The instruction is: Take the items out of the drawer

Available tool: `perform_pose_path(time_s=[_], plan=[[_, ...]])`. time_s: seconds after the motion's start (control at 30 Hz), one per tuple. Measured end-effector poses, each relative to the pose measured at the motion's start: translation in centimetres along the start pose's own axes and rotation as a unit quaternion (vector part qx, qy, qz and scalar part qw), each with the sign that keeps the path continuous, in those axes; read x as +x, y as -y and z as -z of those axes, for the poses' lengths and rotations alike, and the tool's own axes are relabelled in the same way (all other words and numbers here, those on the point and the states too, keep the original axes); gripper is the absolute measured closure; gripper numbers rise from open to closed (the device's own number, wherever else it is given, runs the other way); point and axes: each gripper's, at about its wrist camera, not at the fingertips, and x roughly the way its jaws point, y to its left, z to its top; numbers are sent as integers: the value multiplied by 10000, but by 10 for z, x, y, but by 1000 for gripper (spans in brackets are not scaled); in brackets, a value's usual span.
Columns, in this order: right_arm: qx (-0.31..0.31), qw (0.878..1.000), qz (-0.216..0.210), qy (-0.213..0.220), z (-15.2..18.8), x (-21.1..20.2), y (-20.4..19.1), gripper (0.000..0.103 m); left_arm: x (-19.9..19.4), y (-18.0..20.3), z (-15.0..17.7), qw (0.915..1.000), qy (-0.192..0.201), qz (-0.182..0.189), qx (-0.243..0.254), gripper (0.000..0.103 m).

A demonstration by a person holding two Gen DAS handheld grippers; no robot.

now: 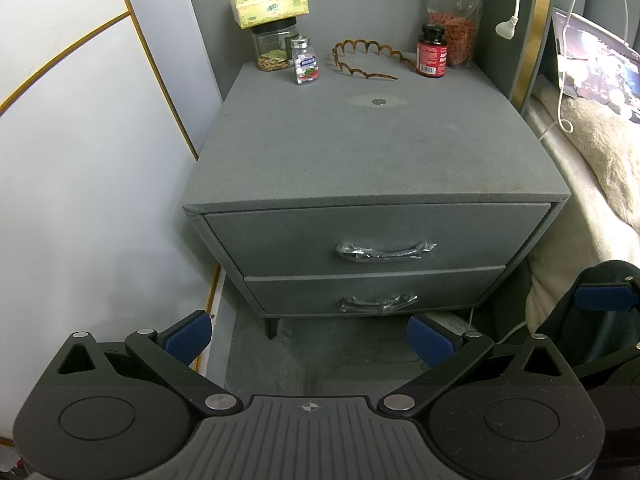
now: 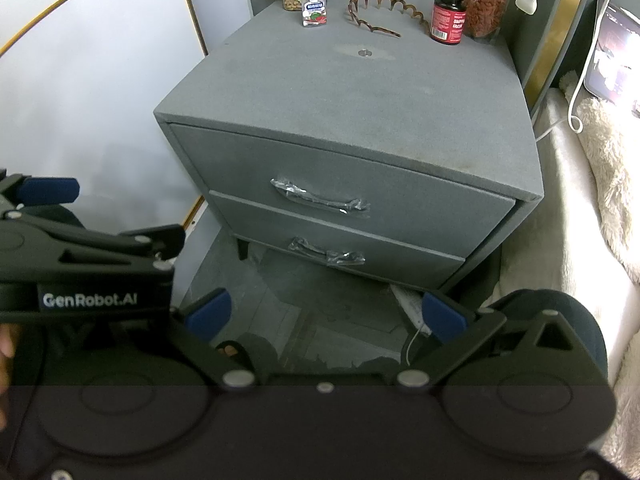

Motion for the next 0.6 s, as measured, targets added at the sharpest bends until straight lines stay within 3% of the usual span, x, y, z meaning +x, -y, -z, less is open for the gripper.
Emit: perform_pose_path(time_s=[0.6], plan=[[-48, 10000, -36, 17, -1, 1, 1, 0, 1, -1, 0, 10000, 8, -8, -3, 0]])
